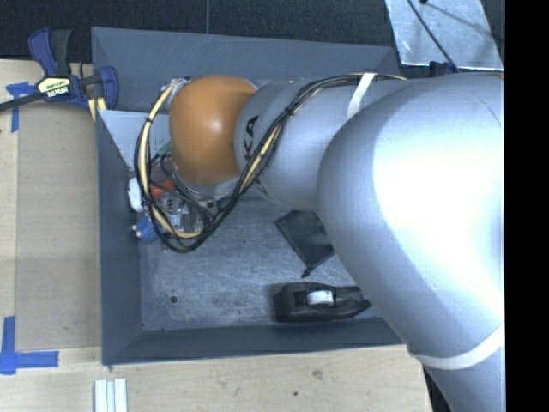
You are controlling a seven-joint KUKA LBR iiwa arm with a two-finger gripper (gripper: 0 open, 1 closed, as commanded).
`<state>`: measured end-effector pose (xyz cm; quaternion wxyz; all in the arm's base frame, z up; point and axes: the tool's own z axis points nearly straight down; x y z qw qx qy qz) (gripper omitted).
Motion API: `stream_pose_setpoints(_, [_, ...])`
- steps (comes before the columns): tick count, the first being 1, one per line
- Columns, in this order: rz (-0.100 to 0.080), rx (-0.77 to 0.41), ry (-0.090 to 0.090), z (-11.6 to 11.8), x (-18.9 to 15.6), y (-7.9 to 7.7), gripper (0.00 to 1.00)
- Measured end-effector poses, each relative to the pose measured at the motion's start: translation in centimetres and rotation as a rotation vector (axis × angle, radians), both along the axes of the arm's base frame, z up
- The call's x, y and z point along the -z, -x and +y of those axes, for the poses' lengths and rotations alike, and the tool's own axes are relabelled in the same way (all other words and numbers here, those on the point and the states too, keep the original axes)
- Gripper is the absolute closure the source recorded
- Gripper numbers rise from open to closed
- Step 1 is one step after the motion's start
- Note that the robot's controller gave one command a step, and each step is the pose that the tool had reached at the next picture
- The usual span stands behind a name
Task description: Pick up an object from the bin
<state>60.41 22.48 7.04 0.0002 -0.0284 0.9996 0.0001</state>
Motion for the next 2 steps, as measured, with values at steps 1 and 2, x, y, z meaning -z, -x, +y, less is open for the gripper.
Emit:
stream_pose_setpoints(1, [-0.011, 0.042, -0.004, -0.1, -10.4, -0.2, 1.00])
stream_pose_setpoints(2, [-0.012, 0.044, -0.004, 0.5, -21.4, -0.4, 1.00])
